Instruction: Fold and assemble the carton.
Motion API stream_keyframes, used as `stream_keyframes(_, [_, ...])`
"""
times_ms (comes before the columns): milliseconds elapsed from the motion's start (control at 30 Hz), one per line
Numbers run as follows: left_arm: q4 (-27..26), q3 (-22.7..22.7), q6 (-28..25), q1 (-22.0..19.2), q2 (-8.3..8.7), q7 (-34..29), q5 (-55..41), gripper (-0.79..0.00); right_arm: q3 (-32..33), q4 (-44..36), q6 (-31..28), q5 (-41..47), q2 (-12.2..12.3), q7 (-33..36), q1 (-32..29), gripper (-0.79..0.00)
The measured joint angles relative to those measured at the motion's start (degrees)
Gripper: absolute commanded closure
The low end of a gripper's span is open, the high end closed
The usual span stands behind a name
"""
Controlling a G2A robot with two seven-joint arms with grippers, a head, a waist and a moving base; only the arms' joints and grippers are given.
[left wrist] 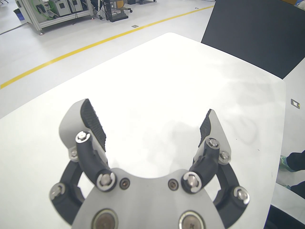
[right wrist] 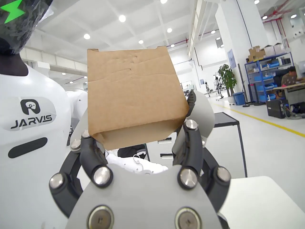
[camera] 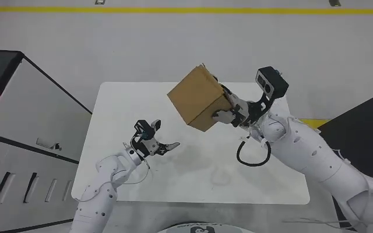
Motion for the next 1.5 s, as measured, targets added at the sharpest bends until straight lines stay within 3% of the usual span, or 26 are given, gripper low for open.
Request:
stream_keyframes(167, [0.0,0.0,0.0,0.0,0.0,0.0,0.0,-0.785,-1.8,-0.9,7.2,20.0,0.3,13.4,1.1,0.0])
stream_keyframes(433, [0.0,0.0,0.0,0.0,0.0,0.0,0.0,-0.785,-1.6,-1.4,6.3,18.1,0.1,11.4,0.6,0.0])
stream_keyframes(700, [0.0,0.0,0.0,0.0,0.0,0.0,0.0,-0.785,-2.3,-5.5,3.7,38.3,-1.0,19.4,-1.5,0.0])
stream_keyframes(900, [0.0,0.0,0.0,0.0,0.0,0.0,0.0,-0.785,-1.7,-6.6,6.6,54.5,-1.3,28.7,-2.8,0.0])
stream_keyframes(1300, [0.0,0.0,0.0,0.0,0.0,0.0,0.0,-0.785,-0.7,-7.5,8.1,58.4,-1.6,29.7,-4.1,0.0])
stream_keyframes(1500, [0.0,0.0,0.0,0.0,0.0,0.0,0.0,-0.785,-1.3,-13.3,10.5,74.0,-3.4,35.1,-6.6,0.0])
